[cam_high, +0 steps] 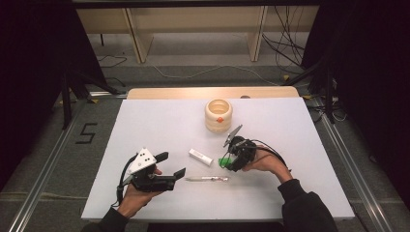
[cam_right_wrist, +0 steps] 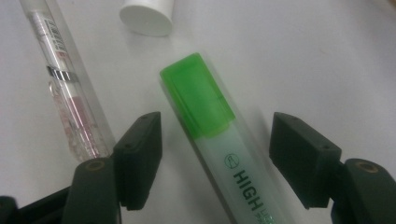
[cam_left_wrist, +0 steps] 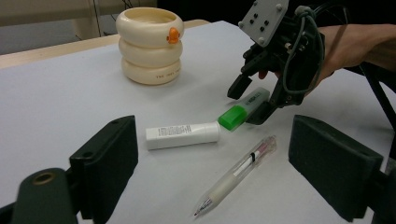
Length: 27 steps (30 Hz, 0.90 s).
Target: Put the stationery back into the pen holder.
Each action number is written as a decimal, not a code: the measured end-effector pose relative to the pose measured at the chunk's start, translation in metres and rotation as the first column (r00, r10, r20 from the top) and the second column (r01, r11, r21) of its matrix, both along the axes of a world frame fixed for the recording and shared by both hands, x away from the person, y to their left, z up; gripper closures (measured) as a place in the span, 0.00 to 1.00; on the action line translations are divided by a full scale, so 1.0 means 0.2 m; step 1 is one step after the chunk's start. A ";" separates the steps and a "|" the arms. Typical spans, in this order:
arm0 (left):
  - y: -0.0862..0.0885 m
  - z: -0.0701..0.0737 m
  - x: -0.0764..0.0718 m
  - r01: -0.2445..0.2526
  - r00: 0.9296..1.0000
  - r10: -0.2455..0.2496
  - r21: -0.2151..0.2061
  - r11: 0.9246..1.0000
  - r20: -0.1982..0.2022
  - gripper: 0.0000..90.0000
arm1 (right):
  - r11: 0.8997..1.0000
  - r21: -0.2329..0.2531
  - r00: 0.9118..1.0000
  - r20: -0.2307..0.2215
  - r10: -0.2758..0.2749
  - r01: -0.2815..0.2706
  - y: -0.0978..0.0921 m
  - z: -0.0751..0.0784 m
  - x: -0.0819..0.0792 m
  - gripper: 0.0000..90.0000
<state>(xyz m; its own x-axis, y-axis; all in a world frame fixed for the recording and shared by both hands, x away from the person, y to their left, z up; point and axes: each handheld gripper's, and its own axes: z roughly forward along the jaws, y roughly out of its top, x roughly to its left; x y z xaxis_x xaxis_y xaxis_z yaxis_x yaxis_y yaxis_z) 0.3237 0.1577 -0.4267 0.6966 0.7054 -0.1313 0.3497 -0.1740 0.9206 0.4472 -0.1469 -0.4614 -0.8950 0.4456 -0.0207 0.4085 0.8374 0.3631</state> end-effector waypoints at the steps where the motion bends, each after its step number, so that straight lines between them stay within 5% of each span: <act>1: 0.00 0.00 0.00 0.001 1.000 -0.001 0.001 1.000 0.000 0.17 | 1.000 -0.003 1.000 0.018 0.019 -0.019 0.00 -0.01 0.01 0.42; 12: 0.00 0.00 0.00 0.001 1.000 -0.001 0.002 1.000 0.002 0.17 | 0.999 -0.028 0.999 -0.032 0.021 -0.022 0.00 0.00 0.03 0.52; 27: 0.01 0.00 0.01 -0.011 1.000 0.011 -0.001 1.000 0.002 0.17 | 0.995 -0.071 0.997 -0.028 0.066 -0.068 0.03 0.01 0.03 0.65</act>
